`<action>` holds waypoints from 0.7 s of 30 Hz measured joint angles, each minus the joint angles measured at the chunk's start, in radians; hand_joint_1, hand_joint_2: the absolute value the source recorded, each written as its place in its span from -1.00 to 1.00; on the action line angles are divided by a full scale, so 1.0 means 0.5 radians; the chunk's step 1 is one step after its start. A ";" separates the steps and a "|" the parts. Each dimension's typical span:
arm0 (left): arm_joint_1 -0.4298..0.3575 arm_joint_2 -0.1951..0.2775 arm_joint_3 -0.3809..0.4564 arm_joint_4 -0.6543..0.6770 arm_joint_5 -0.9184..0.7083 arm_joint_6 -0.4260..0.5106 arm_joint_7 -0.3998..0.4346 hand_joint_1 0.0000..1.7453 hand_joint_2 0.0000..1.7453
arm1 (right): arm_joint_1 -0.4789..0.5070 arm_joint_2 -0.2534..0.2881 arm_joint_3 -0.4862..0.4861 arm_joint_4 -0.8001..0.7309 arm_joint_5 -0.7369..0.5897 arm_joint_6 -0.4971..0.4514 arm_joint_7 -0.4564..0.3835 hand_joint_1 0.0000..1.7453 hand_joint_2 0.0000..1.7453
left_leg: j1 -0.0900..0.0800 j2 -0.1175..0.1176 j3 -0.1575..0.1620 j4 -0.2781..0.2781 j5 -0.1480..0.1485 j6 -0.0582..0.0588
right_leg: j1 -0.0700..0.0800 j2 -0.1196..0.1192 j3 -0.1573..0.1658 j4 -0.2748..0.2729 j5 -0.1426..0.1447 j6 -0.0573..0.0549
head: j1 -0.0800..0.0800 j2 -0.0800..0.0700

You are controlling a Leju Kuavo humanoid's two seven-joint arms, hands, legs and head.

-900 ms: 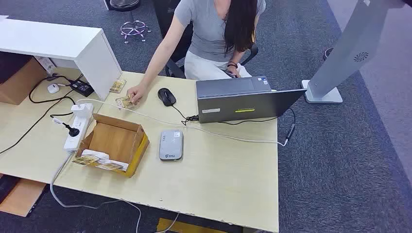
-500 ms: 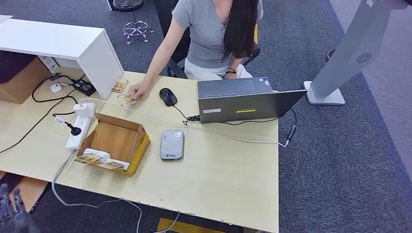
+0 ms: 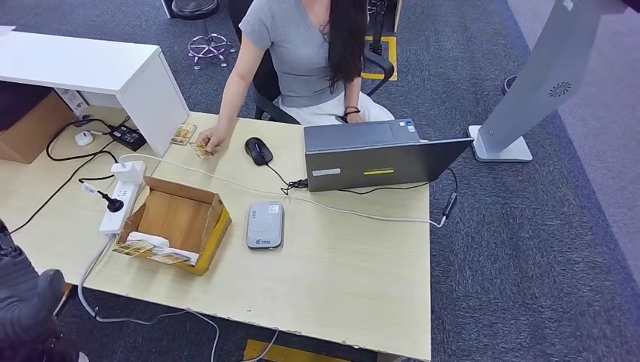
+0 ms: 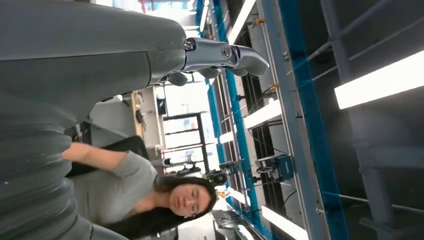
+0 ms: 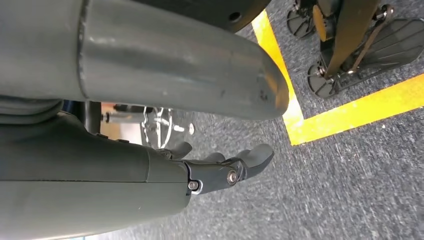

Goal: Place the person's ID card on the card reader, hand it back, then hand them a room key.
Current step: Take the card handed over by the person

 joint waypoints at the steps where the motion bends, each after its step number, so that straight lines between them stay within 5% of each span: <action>1: -0.048 0.063 -0.048 0.011 -0.081 0.127 0.015 -1.00 1.00 | -0.001 0.000 0.009 0.001 0.019 0.008 0.002 -1.00 -1.00 | 0.001 0.000 0.000 0.000 0.001 -0.001 | 0.001 0.000 0.000 0.000 0.000 -0.001 | 0.001 0.000; 5: -0.220 0.304 -0.208 0.082 -0.278 0.455 0.069 -1.00 1.00 | -0.011 -0.001 0.041 0.002 0.064 0.027 0.006 -1.00 -1.00 | 0.002 0.002 0.001 -0.001 0.003 -0.005 | 0.002 0.003 0.001 0.001 0.003 -0.004 | 0.002 0.000; 11: -0.293 0.451 -0.324 0.140 -0.447 0.605 0.135 -1.00 1.00 | -0.011 -0.001 0.057 0.004 0.090 0.043 0.009 -1.00 -1.00 | 0.001 0.003 0.000 -0.001 0.003 -0.005 | 0.002 0.005 -0.003 0.001 0.003 -0.004 | 0.003 0.000; 14: -0.479 0.581 -0.386 0.296 -1.092 0.902 0.496 -1.00 1.00 | -0.015 -0.001 0.085 0.005 0.158 0.070 0.018 -1.00 -1.00 | 0.001 -0.002 -0.002 0.000 0.005 -0.004 | 0.002 -0.002 -0.006 0.000 0.003 -0.004 | 0.003 0.000; 17: -0.841 0.791 -0.486 0.689 -1.852 1.077 0.971 -1.00 1.00 | -0.029 -0.005 0.122 0.005 0.236 0.104 0.026 -1.00 -1.00 | 0.002 -0.006 -0.004 0.000 0.012 -0.008 | 0.002 -0.006 -0.008 0.001 0.008 -0.006 | 0.002 0.000; 21: -1.367 1.008 -0.655 1.355 -2.366 1.157 1.249 -1.00 1.00 | -0.045 -0.012 0.158 0.005 0.295 0.128 0.038 -1.00 -1.00 | 0.003 0.003 -0.011 -0.001 0.024 -0.016 | 0.002 0.003 -0.016 0.006 0.023 -0.014 | 0.001 0.000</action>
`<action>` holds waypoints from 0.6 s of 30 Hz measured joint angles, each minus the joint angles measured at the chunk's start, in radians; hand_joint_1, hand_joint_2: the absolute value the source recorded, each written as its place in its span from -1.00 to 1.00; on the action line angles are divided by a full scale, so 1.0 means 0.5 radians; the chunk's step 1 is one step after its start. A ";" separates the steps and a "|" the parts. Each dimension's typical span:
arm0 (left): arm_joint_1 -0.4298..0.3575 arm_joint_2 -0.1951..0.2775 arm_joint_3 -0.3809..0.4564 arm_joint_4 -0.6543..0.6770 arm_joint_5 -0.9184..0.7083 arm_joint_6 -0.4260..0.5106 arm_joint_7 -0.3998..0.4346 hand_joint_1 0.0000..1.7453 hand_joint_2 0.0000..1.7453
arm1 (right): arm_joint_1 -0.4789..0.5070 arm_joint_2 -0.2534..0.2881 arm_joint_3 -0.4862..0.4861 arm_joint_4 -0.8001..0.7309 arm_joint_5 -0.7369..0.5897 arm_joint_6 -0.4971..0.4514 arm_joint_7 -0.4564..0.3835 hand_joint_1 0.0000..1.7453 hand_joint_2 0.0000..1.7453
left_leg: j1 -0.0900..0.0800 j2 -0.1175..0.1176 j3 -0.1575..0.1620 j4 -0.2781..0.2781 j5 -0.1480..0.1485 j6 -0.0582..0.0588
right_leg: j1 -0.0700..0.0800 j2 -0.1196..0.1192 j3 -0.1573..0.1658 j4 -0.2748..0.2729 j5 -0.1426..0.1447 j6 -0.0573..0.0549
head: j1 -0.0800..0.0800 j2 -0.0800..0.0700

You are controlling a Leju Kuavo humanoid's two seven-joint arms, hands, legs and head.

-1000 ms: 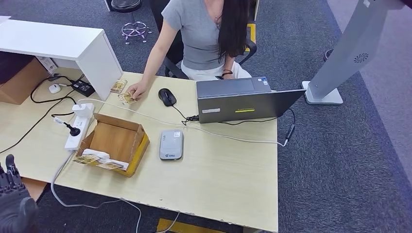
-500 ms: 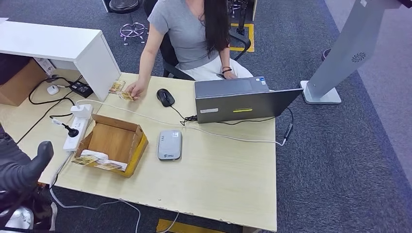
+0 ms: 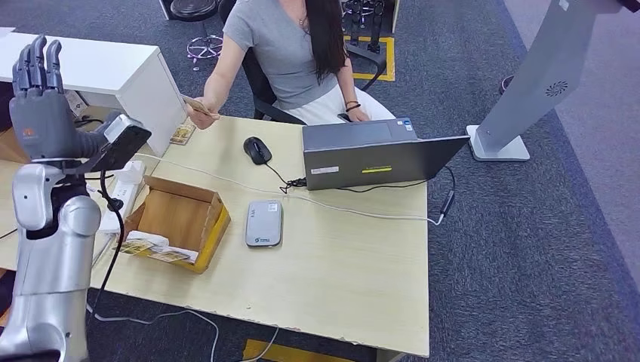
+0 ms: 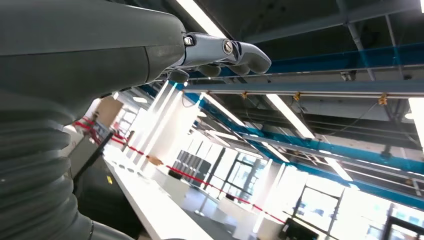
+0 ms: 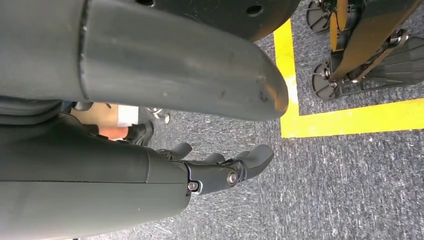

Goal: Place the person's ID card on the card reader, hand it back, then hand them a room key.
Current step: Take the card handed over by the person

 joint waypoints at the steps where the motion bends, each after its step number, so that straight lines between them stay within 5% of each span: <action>1: -0.093 0.030 -0.040 0.124 -0.050 0.014 0.019 -1.00 1.00 | 0.000 -0.001 0.005 0.000 0.006 0.002 0.002 -1.00 -1.00 | 0.000 0.004 -0.001 0.000 0.001 -0.001 | 0.000 0.004 -0.002 0.001 0.002 0.000 | 0.000 0.000; 7: -0.372 0.088 -0.229 0.524 -0.164 0.026 0.094 -1.00 1.00 | 0.002 -0.003 0.025 0.001 0.028 0.011 0.033 -1.00 -1.00 | -0.002 0.011 -0.003 0.000 0.000 -0.001 | 0.000 0.013 -0.006 0.000 0.004 0.002 | 0.000 0.000; 18: -0.411 0.110 -0.311 0.659 -0.152 0.023 0.123 -1.00 1.00 | 0.003 -0.005 0.027 0.001 0.034 0.026 0.019 -1.00 -1.00 | -0.001 0.011 -0.007 0.000 -0.001 0.000 | -0.001 0.013 -0.009 0.000 0.004 0.002 | 0.000 0.000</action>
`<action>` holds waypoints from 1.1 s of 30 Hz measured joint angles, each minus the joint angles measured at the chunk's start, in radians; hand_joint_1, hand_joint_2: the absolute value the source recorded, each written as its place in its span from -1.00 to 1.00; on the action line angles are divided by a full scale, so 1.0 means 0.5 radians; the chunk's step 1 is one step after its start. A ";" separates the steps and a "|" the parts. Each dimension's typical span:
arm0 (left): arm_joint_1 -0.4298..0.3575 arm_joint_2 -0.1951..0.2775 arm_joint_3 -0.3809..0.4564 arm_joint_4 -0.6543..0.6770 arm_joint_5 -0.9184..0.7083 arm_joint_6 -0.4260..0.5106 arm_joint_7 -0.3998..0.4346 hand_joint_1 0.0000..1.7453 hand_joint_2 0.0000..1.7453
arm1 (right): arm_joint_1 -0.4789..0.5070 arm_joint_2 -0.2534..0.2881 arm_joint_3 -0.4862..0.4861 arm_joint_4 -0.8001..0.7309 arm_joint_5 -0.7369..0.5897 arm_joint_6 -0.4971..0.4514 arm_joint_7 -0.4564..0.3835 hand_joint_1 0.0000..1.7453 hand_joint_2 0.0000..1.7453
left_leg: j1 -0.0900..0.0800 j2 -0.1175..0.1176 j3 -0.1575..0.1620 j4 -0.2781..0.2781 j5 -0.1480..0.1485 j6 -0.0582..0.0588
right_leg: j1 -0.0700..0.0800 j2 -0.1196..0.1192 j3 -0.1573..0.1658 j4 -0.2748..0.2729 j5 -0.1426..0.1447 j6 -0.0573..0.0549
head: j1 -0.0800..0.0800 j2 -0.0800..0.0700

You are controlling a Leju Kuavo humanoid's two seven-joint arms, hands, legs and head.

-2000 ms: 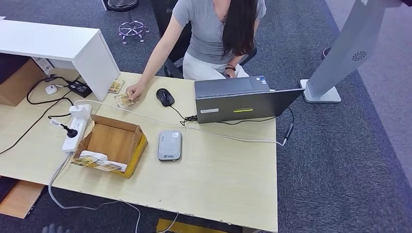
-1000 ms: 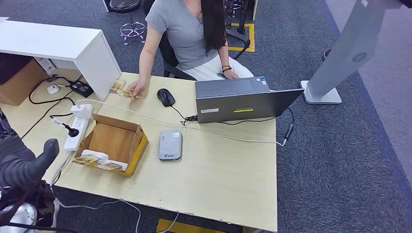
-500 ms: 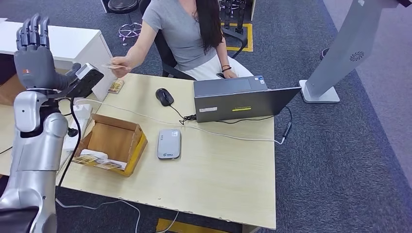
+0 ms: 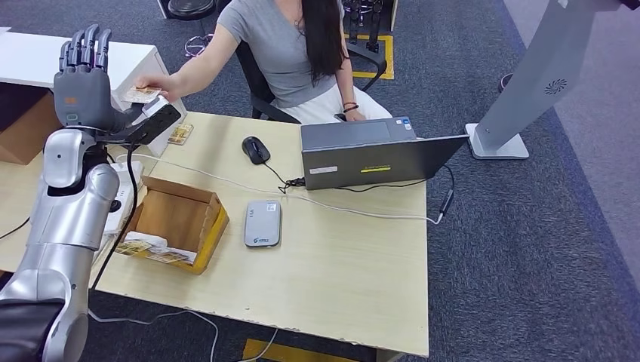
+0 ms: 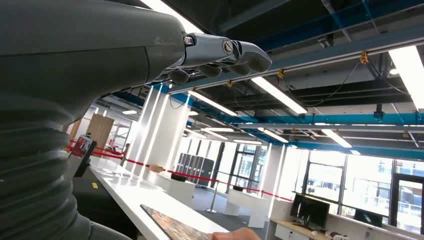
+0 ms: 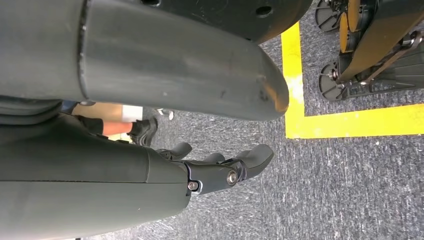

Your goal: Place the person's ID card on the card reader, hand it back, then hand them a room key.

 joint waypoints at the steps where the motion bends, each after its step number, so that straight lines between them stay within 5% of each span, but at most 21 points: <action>1: 0.000 0.002 -0.001 0.006 0.002 0.000 0.000 -1.00 1.00 | 0.001 0.000 0.000 0.000 0.000 0.000 0.000 -1.00 -1.00 | 0.000 0.000 0.000 0.000 0.000 0.000 | 0.000 0.000 0.000 0.000 0.000 0.000 | 0.000 0.000; 4: 0.002 0.007 -0.003 0.019 0.007 0.000 0.000 -1.00 1.00 | 0.003 0.000 0.000 0.000 0.000 0.000 0.001 -1.00 -1.00 | 0.000 0.000 0.000 0.000 0.000 0.000 | 0.000 0.000 0.000 0.000 0.000 0.000 | 0.000 0.000; 8: 0.011 0.009 -0.004 0.022 0.019 0.003 0.003 1.00 1.00 | 0.005 0.000 0.000 0.000 0.003 0.000 0.005 -1.00 -1.00 | 0.000 0.000 -0.001 0.000 0.000 0.000 | 0.000 0.000 0.000 0.000 0.000 0.000 | 0.000 0.000; 33: 0.047 0.013 -0.019 0.022 0.041 0.020 -0.009 1.00 1.00 | 0.008 -0.001 0.000 0.000 0.018 0.000 0.004 -1.00 -1.00 | 0.000 0.000 -0.001 0.000 0.000 0.000 | 0.000 0.000 -0.001 0.000 0.000 0.000 | 0.000 0.000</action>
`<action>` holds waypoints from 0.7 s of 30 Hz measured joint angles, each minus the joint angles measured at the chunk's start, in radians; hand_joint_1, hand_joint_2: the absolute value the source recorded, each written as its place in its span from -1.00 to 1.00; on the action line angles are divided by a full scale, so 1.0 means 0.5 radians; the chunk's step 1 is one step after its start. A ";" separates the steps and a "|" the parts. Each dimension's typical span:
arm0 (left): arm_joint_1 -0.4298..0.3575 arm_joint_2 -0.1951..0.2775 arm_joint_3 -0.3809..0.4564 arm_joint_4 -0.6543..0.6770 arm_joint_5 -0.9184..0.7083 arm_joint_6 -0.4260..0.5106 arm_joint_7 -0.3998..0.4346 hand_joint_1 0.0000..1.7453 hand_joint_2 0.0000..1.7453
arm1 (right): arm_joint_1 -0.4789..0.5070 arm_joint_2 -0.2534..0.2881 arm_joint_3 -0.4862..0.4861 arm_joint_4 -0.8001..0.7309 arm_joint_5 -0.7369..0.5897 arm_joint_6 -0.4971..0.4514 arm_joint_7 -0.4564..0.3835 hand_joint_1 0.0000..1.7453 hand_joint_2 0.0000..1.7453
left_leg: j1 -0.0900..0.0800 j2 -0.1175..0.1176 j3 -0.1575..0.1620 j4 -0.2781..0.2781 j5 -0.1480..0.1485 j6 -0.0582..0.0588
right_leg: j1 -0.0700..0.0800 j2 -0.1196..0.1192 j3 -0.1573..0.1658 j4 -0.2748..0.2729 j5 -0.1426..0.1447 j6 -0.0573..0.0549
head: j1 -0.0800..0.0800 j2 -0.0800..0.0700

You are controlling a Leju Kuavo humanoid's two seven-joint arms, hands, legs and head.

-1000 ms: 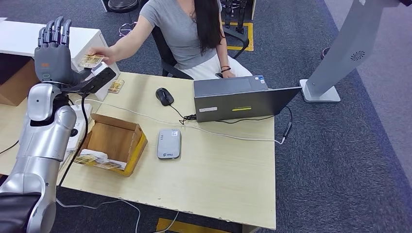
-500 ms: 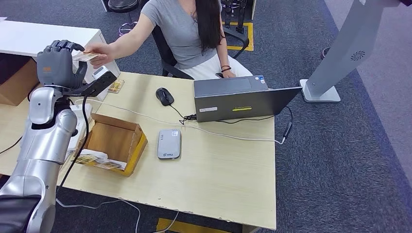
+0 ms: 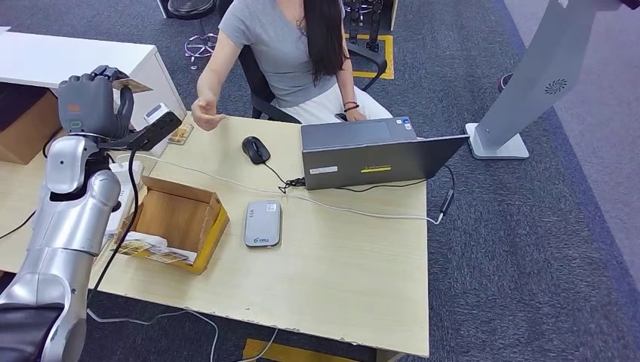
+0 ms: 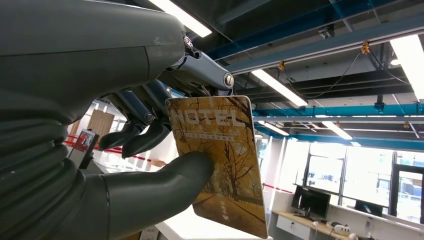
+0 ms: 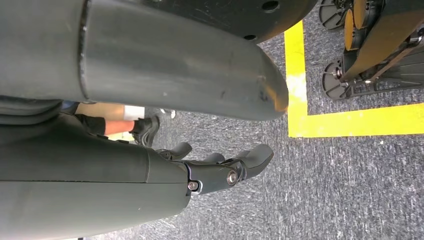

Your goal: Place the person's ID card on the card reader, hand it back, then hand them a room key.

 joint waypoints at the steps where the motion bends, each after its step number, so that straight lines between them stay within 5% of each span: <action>1: 0.000 0.000 -0.004 0.000 0.002 0.002 -0.004 1.00 1.00 | 0.000 0.000 0.000 0.000 0.002 0.000 -0.001 -1.00 -1.00 | 0.000 0.000 0.000 0.000 0.000 0.000 | 0.000 0.000 0.000 0.000 0.000 0.000 | 0.000 0.000; 11: 0.051 -0.028 -0.039 -0.007 0.090 0.035 -0.108 1.00 1.00 | 0.000 0.000 0.000 0.000 0.022 0.004 -0.005 -1.00 -1.00 | -0.001 0.000 0.000 0.000 0.000 0.000 | 0.000 0.000 0.000 0.000 0.000 0.000 | -0.001 0.000; 21: 0.381 -0.351 -0.306 -0.041 0.008 0.058 -0.128 1.00 1.00 | 0.001 0.010 0.000 0.000 0.056 0.006 -0.019 -1.00 -1.00 | -0.004 -0.001 -0.001 0.001 -0.003 0.004 | -0.004 0.000 0.000 -0.002 -0.001 0.004 | 0.000 0.000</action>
